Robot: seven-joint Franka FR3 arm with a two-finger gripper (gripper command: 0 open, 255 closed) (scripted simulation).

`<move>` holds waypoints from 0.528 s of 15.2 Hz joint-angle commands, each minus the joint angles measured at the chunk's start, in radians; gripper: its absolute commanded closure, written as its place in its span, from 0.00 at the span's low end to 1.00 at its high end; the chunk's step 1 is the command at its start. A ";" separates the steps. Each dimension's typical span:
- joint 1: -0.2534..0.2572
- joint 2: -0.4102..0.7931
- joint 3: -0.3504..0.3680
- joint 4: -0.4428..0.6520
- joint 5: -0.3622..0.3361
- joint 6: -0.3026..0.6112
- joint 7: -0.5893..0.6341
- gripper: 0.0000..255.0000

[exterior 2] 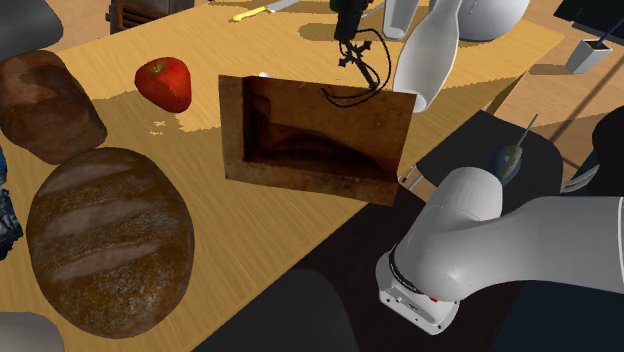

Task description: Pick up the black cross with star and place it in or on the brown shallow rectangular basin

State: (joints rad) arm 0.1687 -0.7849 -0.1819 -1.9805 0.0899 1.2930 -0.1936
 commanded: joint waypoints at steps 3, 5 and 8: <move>-0.005 0.020 -0.084 0.019 -0.051 -0.006 -0.088 1.00; -0.009 0.003 -0.084 -0.021 -0.055 0.017 -0.091 1.00; -0.015 -0.020 -0.084 -0.079 -0.060 0.051 -0.095 1.00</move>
State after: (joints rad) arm 0.1549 -0.8028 -0.2639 -2.0447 0.0323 1.3353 -0.2852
